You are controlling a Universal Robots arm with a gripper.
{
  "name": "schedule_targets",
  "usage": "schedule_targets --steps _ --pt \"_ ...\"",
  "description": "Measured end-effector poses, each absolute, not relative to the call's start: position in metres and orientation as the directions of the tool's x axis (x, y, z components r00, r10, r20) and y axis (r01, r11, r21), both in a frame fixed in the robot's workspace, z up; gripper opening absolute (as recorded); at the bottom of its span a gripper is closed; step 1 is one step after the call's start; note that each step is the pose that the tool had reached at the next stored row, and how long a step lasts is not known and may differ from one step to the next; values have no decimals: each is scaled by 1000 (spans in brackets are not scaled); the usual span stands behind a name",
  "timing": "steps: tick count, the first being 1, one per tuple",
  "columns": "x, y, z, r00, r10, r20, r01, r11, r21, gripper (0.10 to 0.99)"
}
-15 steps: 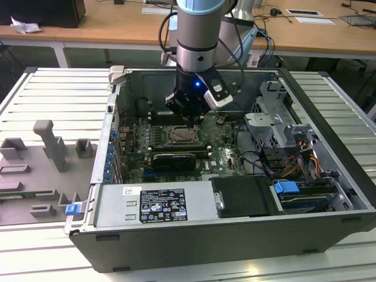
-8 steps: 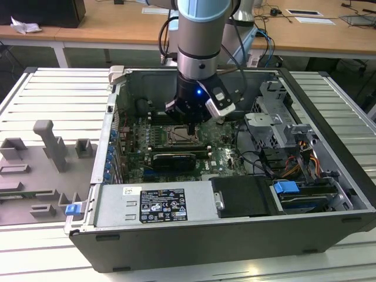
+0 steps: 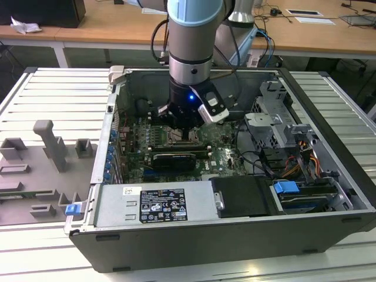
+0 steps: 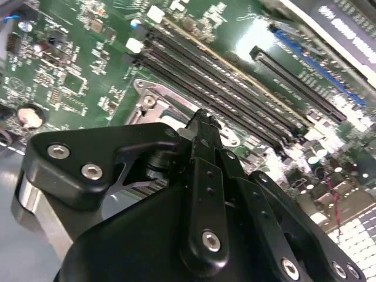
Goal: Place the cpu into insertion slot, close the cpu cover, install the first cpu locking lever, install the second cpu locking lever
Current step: 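Install the second cpu locking lever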
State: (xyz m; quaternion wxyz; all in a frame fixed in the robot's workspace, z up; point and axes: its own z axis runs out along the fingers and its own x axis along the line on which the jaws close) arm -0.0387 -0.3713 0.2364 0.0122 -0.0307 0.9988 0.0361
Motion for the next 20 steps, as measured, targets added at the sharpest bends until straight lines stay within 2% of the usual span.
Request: schedule_targets --steps 9,15,20 --pt "-56 -377 223 -995 -97 -27 -99 992 82 106" --pt "-62 -378 221 -995 -98 -29 -100 990 103 106" --pt "-69 -382 218 -994 -104 -33 -107 985 134 106"
